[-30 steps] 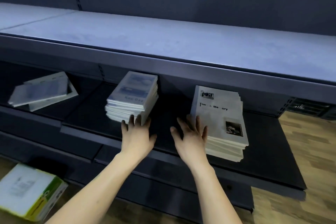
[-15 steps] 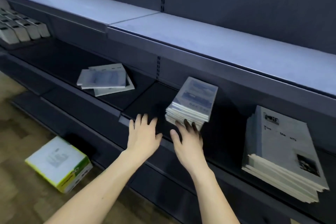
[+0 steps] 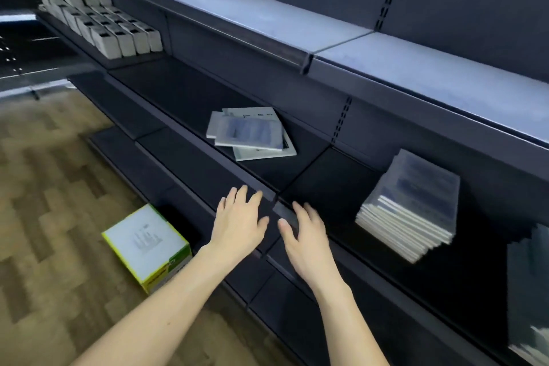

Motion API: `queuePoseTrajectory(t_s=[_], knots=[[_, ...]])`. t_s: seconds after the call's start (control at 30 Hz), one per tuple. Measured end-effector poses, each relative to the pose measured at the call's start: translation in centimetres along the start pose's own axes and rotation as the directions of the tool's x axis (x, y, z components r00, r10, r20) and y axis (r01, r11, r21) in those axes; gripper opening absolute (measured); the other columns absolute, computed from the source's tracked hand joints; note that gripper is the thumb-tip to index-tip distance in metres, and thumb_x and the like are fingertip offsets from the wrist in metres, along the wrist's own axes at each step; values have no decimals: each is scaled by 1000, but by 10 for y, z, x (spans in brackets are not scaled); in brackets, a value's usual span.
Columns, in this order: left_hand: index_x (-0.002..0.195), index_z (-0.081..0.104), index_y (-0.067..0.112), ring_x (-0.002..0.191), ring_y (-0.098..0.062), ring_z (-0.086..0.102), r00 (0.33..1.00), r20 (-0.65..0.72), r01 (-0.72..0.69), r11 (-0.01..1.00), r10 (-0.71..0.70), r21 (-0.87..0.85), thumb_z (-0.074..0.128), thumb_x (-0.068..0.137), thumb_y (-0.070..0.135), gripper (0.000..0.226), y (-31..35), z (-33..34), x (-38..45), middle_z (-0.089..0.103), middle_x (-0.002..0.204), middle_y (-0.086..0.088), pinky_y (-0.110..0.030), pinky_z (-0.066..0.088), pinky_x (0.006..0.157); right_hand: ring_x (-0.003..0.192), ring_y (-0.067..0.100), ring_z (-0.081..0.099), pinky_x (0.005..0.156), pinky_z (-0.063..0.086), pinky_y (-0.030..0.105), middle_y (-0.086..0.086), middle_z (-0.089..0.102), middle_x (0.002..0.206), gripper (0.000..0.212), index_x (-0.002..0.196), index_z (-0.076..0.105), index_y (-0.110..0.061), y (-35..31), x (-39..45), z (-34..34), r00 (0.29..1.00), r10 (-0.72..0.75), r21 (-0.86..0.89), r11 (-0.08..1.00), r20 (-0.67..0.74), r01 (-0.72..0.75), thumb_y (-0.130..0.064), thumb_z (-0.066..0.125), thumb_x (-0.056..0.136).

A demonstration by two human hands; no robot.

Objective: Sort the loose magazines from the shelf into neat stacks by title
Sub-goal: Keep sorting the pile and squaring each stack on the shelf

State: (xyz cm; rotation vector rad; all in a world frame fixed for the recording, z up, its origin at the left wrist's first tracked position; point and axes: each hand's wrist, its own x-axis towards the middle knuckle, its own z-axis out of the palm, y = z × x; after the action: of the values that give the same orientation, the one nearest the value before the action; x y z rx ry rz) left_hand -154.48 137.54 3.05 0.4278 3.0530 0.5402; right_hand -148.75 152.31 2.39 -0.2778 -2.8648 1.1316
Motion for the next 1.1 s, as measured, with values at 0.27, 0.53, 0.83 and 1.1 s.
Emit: queuePoseTrajectory(t_s=[0.27, 0.53, 0.83, 1.1], knots=[[154, 25, 26, 150, -26, 8, 998, -30, 57, 995, -60, -83, 47, 99, 41, 62, -47, -4, 30, 16, 162, -7, -40, 15, 121, 150, 19, 13, 121, 21, 45, 5, 18, 163, 59, 155, 26, -24, -29, 55, 38, 995, -70, 68, 996, 76, 64, -46, 41, 102], [153, 25, 27, 151, -25, 6, 991, -26, 125, 989, -128, -72, 49, 98, 39, 61, -81, -12, 92, 16, 162, -6, -40, 16, 121, 143, 20, 30, 116, 28, 35, 7, 33, 156, 59, 154, 29, -21, -51, 142, 65, 982, -132, 111, 987, 134, 118, -42, 46, 101], [150, 32, 23, 149, -29, 13, 987, -34, 158, 987, -159, -27, 53, 95, 33, 60, -96, -13, 152, 25, 157, -9, -41, 22, 117, 145, 21, 29, 117, 30, 43, 6, 33, 156, 59, 151, 34, -20, -51, 222, 90, 977, -190, 116, 977, 96, 179, -42, 52, 98], [149, 34, 21, 144, -29, 21, 988, -35, 151, 987, -153, -47, 53, 89, 16, 63, -121, -19, 179, 33, 152, -10, -39, 25, 116, 148, 26, 13, 120, 20, 45, 1, 19, 164, 68, 156, 27, -21, -69, 256, 109, 973, -214, 29, 977, 83, 212, -34, 59, 97]])
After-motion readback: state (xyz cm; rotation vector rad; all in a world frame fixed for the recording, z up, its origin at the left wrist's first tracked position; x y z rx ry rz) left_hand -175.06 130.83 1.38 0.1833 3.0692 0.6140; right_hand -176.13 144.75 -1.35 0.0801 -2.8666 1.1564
